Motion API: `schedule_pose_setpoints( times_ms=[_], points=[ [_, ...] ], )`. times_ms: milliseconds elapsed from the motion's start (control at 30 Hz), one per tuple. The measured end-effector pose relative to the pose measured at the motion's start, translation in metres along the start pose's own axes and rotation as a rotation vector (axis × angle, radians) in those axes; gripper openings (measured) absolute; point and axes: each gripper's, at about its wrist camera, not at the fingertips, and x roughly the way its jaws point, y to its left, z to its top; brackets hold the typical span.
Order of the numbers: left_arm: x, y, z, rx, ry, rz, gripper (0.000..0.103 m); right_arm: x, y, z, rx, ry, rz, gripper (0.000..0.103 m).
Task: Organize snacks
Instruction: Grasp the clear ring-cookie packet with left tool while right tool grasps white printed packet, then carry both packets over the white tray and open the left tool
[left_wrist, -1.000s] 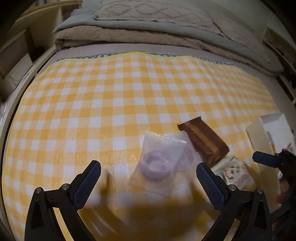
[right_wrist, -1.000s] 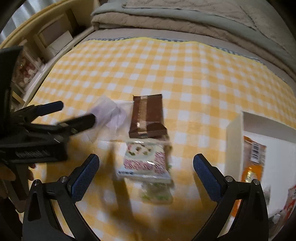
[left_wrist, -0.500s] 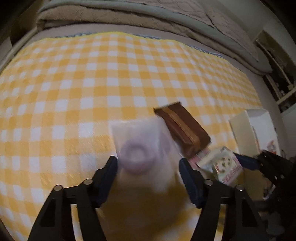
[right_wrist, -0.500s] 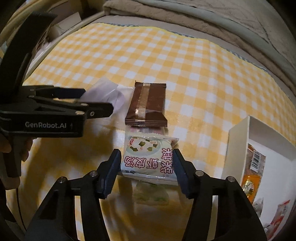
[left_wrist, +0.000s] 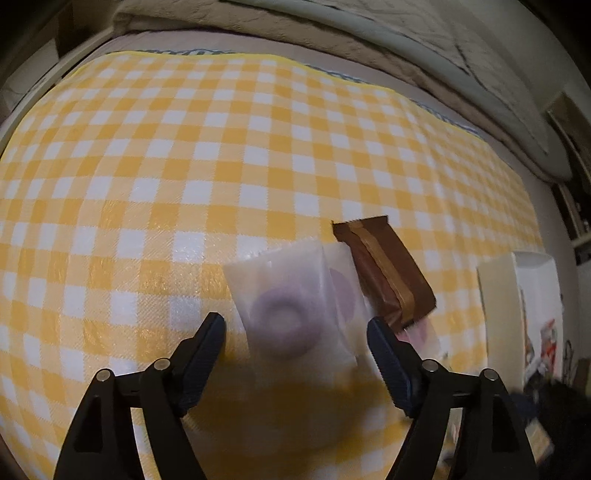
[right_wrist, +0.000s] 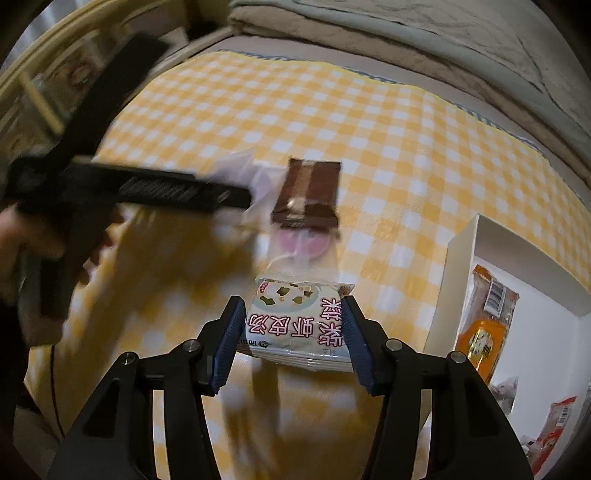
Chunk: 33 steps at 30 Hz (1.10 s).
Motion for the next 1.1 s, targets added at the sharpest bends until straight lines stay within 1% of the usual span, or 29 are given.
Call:
schedule_pose_setpoints(
  times_ms=[33,133,167,233,267,300,333,400,433,500,600,633,667,700,733,833,967,1100],
  points=[
    [0.001,-0.003,0.001,-0.003,-0.003,0.011,0.07,-0.002,0.006,-0.006,-0.025,0.007,0.015,0.054],
    [0.002,-0.008,-0.001,-0.015,-0.006,0.044,0.064,-0.004,0.017,-0.018,-0.08,0.034,0.05,0.054],
    [0.003,-0.009,-0.001,-0.021,-0.004,0.053,0.063,-0.003,0.02,-0.021,-0.092,0.043,0.06,0.054],
    [0.005,-0.011,-0.001,-0.014,-0.007,0.075,0.057,-0.002,0.024,-0.027,-0.105,0.07,0.083,0.055],
    [0.005,-0.012,-0.001,-0.01,-0.009,0.082,0.057,0.001,0.026,-0.029,-0.106,0.089,0.092,0.056],
    [0.005,-0.012,-0.002,-0.007,-0.01,0.084,0.055,0.003,0.027,-0.031,-0.106,0.1,0.084,0.057],
    [0.005,-0.013,-0.002,-0.004,-0.01,0.083,0.053,0.005,0.028,-0.032,-0.107,0.109,0.075,0.06],
    [0.004,-0.013,-0.002,0.005,-0.01,0.077,0.052,0.009,0.029,-0.032,-0.099,0.122,0.065,0.067],
    [0.005,-0.013,-0.002,0.011,-0.009,0.077,0.052,0.011,0.029,-0.032,-0.095,0.126,0.069,0.069],
    [0.005,-0.015,-0.002,0.021,-0.007,0.075,0.051,0.018,0.031,-0.032,-0.083,0.158,0.074,0.069],
    [0.003,-0.013,-0.003,0.021,-0.006,0.073,0.05,0.025,0.035,-0.036,-0.093,0.191,0.054,0.069],
    [0.002,-0.013,-0.004,0.021,-0.007,0.074,0.05,0.027,0.037,-0.037,-0.1,0.203,0.046,0.068],
    [0.0,-0.013,-0.004,0.021,-0.01,0.077,0.049,0.028,0.038,-0.038,-0.103,0.211,0.041,0.064],
    [-0.004,-0.011,-0.006,0.019,-0.014,0.081,0.049,0.03,0.038,-0.039,-0.107,0.217,0.034,0.05],
    [-0.007,-0.009,-0.007,0.017,-0.019,0.084,0.049,0.029,0.039,-0.04,-0.108,0.216,0.029,0.05],
    [-0.022,-0.007,-0.009,0.002,-0.058,0.081,0.049,0.02,0.038,-0.037,-0.103,0.168,0.016,0.049],
    [-0.048,-0.008,-0.011,-0.018,-0.125,0.064,0.049,-0.003,0.032,-0.027,-0.05,0.056,0.01,0.049],
    [-0.074,-0.015,-0.018,-0.004,-0.183,0.056,0.049,-0.03,0.024,-0.02,0.0,-0.056,0.002,0.049]
  ],
)
